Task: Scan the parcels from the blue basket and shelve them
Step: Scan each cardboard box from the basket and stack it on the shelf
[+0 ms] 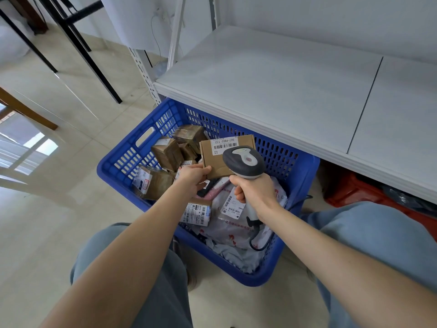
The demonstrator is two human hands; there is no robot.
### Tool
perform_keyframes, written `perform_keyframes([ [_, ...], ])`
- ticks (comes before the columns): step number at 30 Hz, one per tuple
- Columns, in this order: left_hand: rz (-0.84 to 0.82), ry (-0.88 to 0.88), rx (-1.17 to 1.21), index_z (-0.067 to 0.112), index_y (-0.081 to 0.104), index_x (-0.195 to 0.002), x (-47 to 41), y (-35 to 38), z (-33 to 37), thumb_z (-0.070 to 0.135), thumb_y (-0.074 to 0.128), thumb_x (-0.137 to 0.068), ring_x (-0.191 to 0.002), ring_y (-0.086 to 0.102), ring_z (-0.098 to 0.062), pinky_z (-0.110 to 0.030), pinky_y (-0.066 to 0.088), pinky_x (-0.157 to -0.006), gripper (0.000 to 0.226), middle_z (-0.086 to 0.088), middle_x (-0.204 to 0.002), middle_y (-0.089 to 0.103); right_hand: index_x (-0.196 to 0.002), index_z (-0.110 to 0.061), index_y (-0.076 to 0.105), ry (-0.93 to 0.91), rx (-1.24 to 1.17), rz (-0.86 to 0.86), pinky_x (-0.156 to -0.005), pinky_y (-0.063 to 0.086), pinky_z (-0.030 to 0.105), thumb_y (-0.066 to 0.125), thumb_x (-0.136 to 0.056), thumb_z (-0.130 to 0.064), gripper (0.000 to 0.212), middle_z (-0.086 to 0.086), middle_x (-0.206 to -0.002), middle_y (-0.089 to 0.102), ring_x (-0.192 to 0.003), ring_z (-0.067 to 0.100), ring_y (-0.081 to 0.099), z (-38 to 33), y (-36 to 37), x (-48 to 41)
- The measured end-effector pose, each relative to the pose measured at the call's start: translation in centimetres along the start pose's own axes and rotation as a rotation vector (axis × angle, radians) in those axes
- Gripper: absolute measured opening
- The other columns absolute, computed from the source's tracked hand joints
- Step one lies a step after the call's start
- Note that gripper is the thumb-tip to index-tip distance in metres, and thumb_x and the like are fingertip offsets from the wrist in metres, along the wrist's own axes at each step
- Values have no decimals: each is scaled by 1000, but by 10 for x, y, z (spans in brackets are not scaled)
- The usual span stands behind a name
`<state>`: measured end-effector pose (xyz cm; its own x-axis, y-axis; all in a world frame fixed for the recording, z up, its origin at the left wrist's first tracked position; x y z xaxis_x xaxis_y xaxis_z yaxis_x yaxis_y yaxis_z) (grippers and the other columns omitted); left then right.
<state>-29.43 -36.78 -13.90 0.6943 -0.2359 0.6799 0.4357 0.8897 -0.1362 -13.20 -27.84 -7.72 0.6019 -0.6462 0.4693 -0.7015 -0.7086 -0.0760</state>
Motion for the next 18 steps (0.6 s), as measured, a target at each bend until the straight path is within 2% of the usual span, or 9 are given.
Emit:
perform_keyframes([
  [4, -4, 21, 20, 7, 59, -124, 5, 1, 3, 8, 67, -88, -84, 58, -17, -39, 49, -94, 37, -5, -95, 62, -70, -11, 67, -11, -64, 20, -53, 48, 25, 71, -82, -16, 14, -3, -50, 62, -46, 9, 55, -4, -7, -3],
  [6, 7, 55, 59, 5, 58, -124, 12, -2, 10, 9, 66, -89, -77, 58, -15, -38, 50, -92, 37, -3, -89, 62, -76, -13, 67, -9, -149, 28, -55, 51, 24, 72, -83, -16, 9, -3, -59, 66, -47, 7, 56, -12, -14, -5],
  [11, 84, 122, 164, 14, 59, -111, 22, -26, 50, 16, 67, -88, -70, 61, -13, -30, 56, -67, 24, -8, -105, 65, -89, -13, 66, -21, -338, 65, -59, 53, 26, 71, -85, -16, 7, 1, -77, 67, -60, 11, 62, -43, -34, -20],
  [13, 106, 143, 129, 17, 57, -105, 26, -31, 68, 19, 68, -88, -68, 62, -15, -30, 58, -60, 20, -7, -100, 65, -99, -10, 66, -29, -423, 49, -64, 55, 28, 70, -85, -14, 15, 1, -83, 66, -71, 12, 64, -55, -37, -28],
  [18, 68, 260, -28, 16, 59, -105, 32, -2, 110, 23, 68, -89, -79, 67, -22, -33, 59, -69, 20, -4, -95, 63, -114, -6, 64, -38, -531, 72, -81, 57, 35, 71, -85, -14, 30, 2, -96, 65, -89, 12, 62, -77, -50, -46],
])
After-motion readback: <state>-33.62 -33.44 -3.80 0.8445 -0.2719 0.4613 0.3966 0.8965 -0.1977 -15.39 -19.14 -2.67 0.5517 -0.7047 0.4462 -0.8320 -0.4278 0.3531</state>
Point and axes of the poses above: each hand's wrist, its own x-axis away from the middle knuckle, its own y-axis out of the palm, z = x × y, the point moved 3 cm from there along -x, towards the middle knuckle
